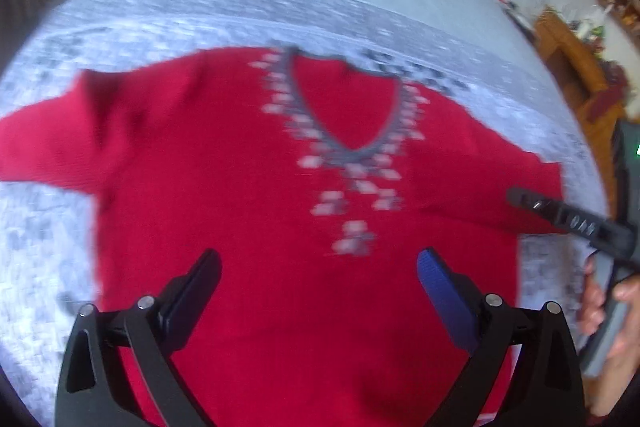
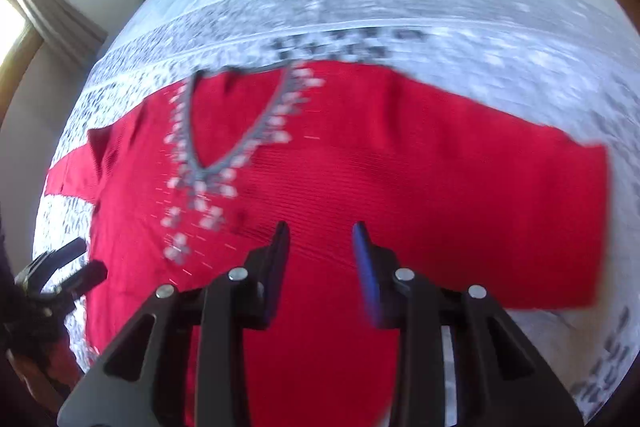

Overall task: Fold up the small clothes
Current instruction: 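Fold the held sleeve across the sweater body and open the right gripper, then grasp the other sleeve of the sweater with the left gripper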

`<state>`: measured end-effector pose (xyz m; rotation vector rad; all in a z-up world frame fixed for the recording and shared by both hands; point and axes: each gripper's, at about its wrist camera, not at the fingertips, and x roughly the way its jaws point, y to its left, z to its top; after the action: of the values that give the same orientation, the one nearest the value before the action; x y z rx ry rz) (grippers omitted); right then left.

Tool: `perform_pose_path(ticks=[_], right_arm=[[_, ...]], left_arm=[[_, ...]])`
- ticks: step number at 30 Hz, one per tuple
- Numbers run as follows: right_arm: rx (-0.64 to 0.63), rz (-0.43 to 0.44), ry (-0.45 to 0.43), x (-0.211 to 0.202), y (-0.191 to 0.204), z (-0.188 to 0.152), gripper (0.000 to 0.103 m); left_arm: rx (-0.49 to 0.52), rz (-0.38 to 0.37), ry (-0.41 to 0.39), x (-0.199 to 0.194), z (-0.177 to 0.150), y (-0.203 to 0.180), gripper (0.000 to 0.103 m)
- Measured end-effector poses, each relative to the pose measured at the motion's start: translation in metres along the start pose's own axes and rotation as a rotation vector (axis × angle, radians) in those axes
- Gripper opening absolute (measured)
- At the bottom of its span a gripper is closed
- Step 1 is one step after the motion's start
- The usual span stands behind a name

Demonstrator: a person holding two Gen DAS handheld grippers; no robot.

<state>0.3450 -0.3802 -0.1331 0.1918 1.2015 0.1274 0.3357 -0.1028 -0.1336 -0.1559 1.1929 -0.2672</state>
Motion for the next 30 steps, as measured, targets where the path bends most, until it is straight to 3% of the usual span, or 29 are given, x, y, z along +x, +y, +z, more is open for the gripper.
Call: perform_pose_path(ticks=[2, 5, 10, 12, 15, 17, 18, 20, 25, 30], right_arm=[[0.018, -0.009, -0.01, -0.01, -0.023, -0.013, 0.032], [0.036, -0.013, -0.029, -0.024, -0.048, -0.036, 0.032], [0.027, -0.035, -0.072, -0.035, -0.066, -0.061, 0.032], [0.023, -0.043, -0.089, -0.04, -0.071, -0.069, 0.033], [0.034, -0.029, -0.109, -0.041, -0.071, -0.074, 0.033], [0.028, -0.037, -0.123, -0.043, -0.071, -0.078, 0.033], [0.022, -0.051, -0.128, -0.043, -0.07, -0.08, 0.033], [0.018, -0.06, -0.132, -0.043, -0.07, -0.082, 0.033], [0.045, -0.045, -0.139, -0.049, -0.073, -0.082, 0.033], [0.038, -0.041, -0.149, -0.055, -0.069, -0.072, 0.033]], left_arm=[[0.01, -0.128, 0.051, 0.021, 0.012, -0.025, 0.095], [0.015, -0.218, 0.129, 0.056, 0.026, -0.053, 0.09], [-0.071, -0.26, 0.232, 0.105, 0.039, -0.066, 0.064], [-0.09, -0.28, 0.245, 0.113, 0.043, -0.069, 0.06], [-0.084, -0.247, 0.26, 0.125, 0.047, -0.076, 0.045], [-0.08, -0.223, 0.245, 0.124, 0.048, -0.077, 0.014], [-0.077, -0.22, 0.238, 0.124, 0.049, -0.079, 0.007], [-0.085, -0.224, 0.22, 0.122, 0.052, -0.079, 0.004], [-0.074, -0.181, 0.066, 0.081, 0.061, -0.067, 0.004], [-0.089, -0.073, -0.093, 0.025, 0.079, -0.004, 0.004]])
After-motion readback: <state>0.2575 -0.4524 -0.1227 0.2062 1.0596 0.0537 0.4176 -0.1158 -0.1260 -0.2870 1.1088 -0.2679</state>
